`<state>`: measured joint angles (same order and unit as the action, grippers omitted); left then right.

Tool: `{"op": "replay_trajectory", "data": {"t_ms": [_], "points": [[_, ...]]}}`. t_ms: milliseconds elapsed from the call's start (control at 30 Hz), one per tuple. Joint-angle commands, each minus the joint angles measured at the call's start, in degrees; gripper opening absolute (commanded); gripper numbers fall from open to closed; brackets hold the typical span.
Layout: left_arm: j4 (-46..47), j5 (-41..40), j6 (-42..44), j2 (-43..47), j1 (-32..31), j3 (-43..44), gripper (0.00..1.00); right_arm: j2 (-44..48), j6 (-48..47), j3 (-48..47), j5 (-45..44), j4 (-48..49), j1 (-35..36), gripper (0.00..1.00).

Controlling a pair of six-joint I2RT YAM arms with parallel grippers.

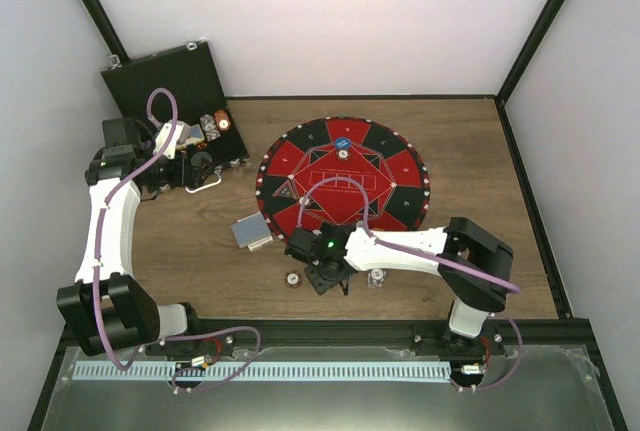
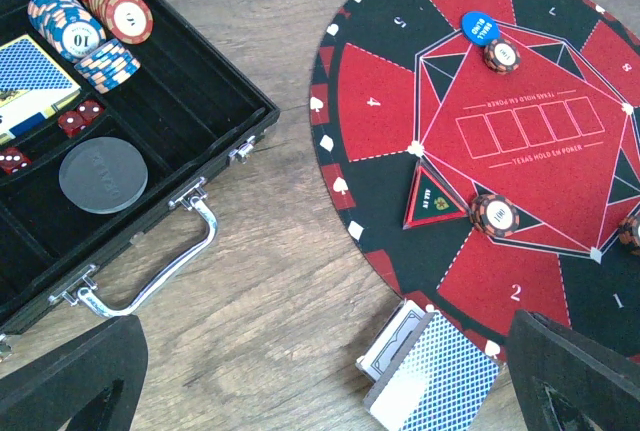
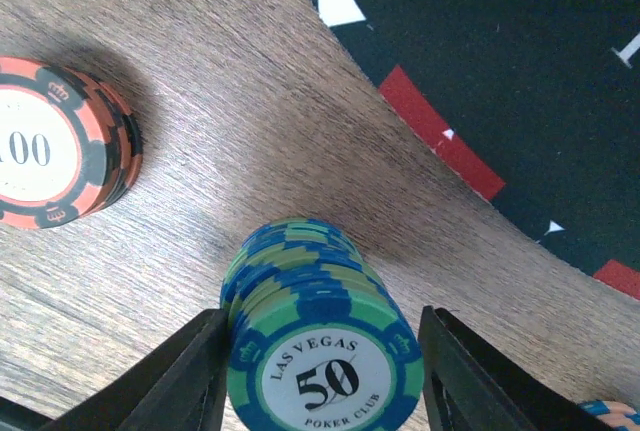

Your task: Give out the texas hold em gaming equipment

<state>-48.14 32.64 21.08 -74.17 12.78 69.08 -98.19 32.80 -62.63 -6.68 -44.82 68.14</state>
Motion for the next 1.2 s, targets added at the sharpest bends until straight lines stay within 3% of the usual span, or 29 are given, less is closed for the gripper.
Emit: {"op": "replay_trajectory", "data": {"t_ms": [0,367,867,1167], "points": [[0.5,0.9,0.0,0.1,0.3,0.4,1.00,-0.1,0.1,-2.5,-1.1,-0.4,0.2,0.52],[0.6,0.9,0.0,0.5,0.3,0.4,1.00,-0.1,-0.4,-3.3,-1.1,-1.2,0.2,0.60],[0.7,1.1,-0.1,0.5,0.3,0.4,1.00,0.4,-0.7,-3.3,-1.7,-1.7,-0.4,0.38],[0.4,1.3,-0.3,0.3,0.3,0.7,1.00,1.5,-2.1,-9.1,-3.7,-5.6,-1.7,0.24]]}}
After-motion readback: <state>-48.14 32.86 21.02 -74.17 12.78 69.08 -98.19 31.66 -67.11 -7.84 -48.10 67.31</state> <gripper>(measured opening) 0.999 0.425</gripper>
